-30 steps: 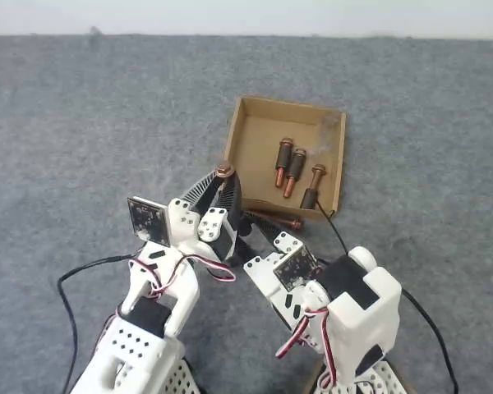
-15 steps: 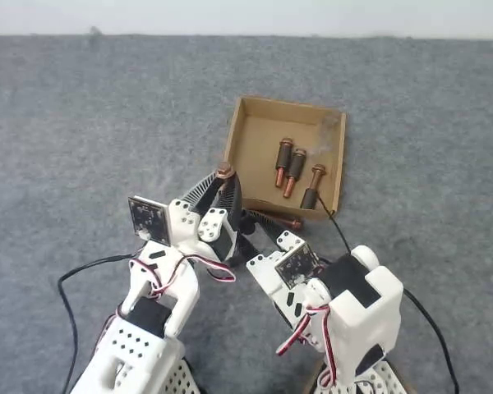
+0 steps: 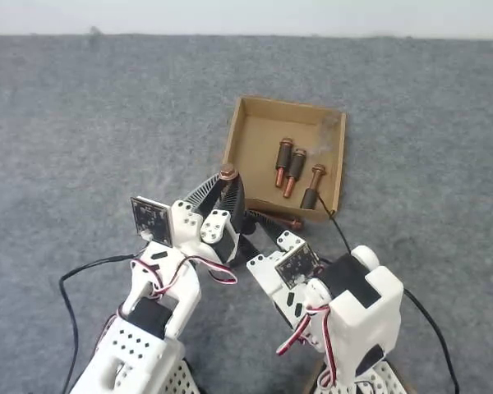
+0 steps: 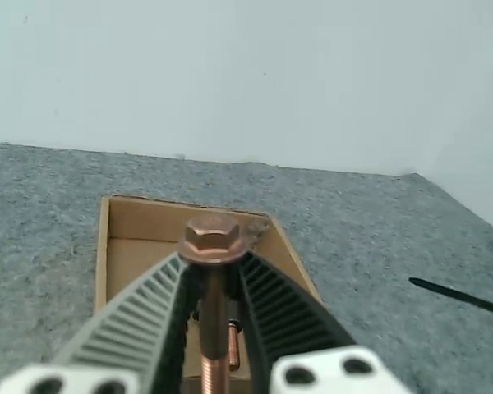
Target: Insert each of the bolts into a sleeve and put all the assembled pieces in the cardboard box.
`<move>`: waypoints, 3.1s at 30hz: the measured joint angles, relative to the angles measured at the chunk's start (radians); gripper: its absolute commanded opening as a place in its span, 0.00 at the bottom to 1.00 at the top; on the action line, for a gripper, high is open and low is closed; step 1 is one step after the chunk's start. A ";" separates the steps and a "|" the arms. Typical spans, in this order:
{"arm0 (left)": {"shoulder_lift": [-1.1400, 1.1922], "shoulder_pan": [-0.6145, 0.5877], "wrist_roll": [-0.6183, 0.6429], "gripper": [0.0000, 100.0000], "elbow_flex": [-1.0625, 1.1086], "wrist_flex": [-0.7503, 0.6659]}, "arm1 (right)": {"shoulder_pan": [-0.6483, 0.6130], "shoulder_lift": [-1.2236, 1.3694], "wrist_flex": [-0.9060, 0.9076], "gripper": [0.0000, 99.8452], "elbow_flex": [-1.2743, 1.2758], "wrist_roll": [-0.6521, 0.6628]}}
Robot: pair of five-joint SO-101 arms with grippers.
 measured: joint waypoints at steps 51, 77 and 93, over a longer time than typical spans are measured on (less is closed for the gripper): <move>-0.002 0.095 -0.006 0.01 0.018 0.218 | 0.026 0.000 -0.066 0.01 0.000 -0.003; -0.014 0.091 0.064 0.20 0.018 0.226 | 0.051 0.000 -0.066 0.01 0.000 -0.002; -0.014 0.086 0.077 0.20 0.018 0.226 | 0.051 0.002 -0.066 0.01 0.000 0.000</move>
